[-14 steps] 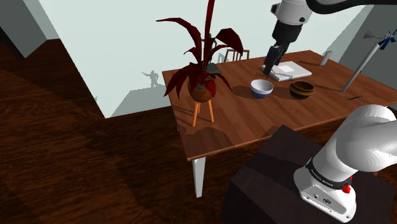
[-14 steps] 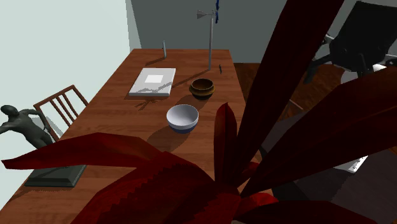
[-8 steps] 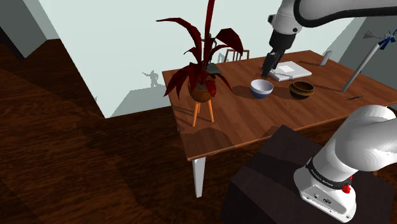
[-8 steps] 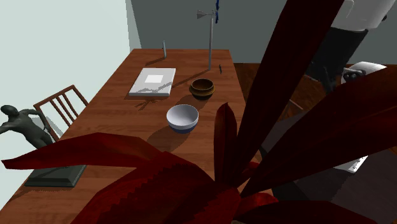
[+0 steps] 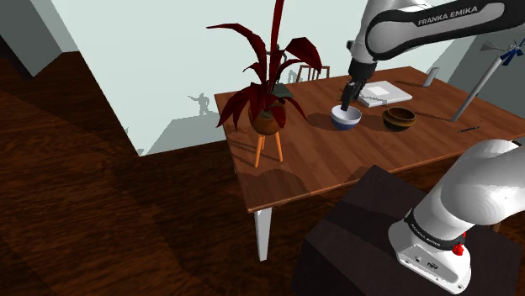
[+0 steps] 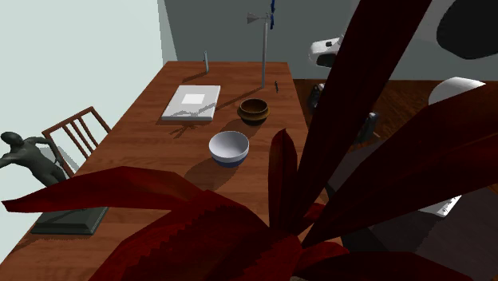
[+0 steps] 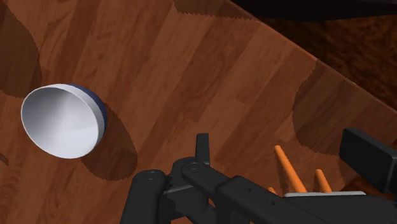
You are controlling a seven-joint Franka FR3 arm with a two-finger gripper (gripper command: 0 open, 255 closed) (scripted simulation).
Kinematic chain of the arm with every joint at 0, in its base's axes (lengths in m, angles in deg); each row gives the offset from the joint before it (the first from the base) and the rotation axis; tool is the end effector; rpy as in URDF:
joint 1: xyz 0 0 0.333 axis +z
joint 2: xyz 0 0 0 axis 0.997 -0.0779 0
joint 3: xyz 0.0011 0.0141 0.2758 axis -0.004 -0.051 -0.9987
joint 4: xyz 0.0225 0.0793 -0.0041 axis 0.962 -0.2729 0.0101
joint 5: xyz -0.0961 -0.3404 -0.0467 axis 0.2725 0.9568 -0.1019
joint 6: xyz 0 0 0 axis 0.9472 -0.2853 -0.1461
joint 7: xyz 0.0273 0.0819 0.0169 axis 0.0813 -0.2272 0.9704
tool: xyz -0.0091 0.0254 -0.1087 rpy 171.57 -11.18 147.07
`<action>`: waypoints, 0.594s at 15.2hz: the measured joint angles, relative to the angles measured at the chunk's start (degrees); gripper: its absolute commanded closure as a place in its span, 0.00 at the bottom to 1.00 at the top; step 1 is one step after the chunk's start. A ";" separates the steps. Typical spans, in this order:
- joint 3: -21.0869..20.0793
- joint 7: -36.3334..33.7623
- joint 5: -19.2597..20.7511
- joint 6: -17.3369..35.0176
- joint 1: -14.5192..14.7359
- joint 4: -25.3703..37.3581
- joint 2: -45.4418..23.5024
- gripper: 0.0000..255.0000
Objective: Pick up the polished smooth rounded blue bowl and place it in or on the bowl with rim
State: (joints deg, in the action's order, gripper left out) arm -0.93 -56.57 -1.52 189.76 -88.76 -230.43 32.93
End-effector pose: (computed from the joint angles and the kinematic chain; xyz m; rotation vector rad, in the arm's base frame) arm 0.3677 -0.0983 0.4414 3.0922 0.2169 0.0724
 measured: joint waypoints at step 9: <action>6.80 7.69 0.43 12.77 -1.73 4.18 -17.08 0.00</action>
State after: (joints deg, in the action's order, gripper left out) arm 5.87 -48.88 -1.08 202.53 -90.49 -226.25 15.85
